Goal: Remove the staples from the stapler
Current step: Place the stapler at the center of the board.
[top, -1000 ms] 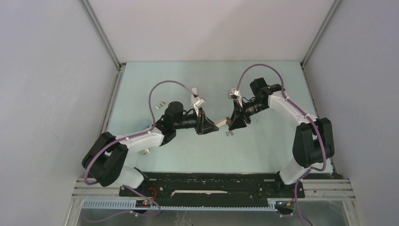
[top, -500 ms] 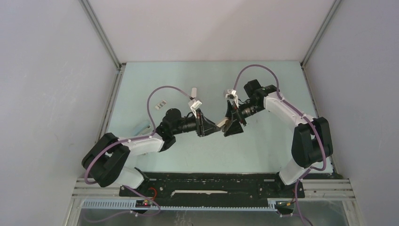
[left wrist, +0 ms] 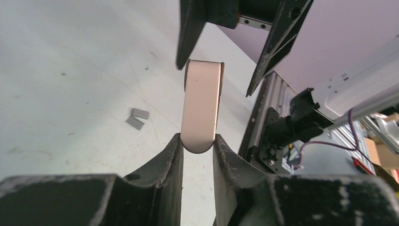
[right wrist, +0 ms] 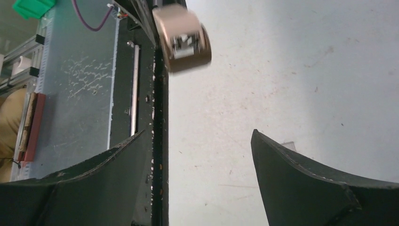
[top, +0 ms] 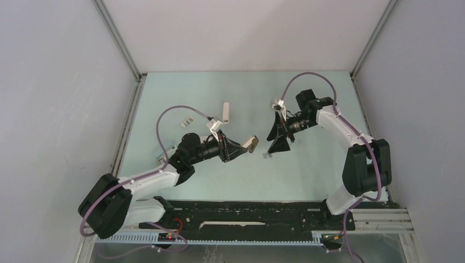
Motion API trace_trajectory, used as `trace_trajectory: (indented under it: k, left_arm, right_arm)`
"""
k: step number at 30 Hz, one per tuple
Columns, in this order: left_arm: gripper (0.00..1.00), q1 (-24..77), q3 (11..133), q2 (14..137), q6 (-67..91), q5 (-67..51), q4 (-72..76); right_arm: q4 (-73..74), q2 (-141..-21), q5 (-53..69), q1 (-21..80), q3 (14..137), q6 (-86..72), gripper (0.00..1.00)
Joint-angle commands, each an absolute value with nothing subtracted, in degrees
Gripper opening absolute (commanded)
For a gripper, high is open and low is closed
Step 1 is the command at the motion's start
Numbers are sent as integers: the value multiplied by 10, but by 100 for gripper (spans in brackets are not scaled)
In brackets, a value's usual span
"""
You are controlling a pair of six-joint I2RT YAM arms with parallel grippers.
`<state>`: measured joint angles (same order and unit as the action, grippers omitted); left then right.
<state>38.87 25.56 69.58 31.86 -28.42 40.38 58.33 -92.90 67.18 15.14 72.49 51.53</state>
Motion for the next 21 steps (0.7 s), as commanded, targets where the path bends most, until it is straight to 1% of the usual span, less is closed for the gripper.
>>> trace_trajectory:
  k: [1,6,11,15,21]
  left_arm:
    - [0,371,237,628,271,-221,331]
    - [0,345,232,571,248,-167,243]
    - [0,324,233,530,236,-110,186]
    - [0,306,242,518,235,-83,159]
    - [0,280,257,526,241,-78,152]
  right_arm:
    - [597,-898,656,139,733,536,89]
    - [605,-890,652,131,727,552,89]
    - [616,-890,654,126,726,562,89]
    - [619,-889,657,123,726,566,89]
    - [621,-885,658,122,726,568,89]
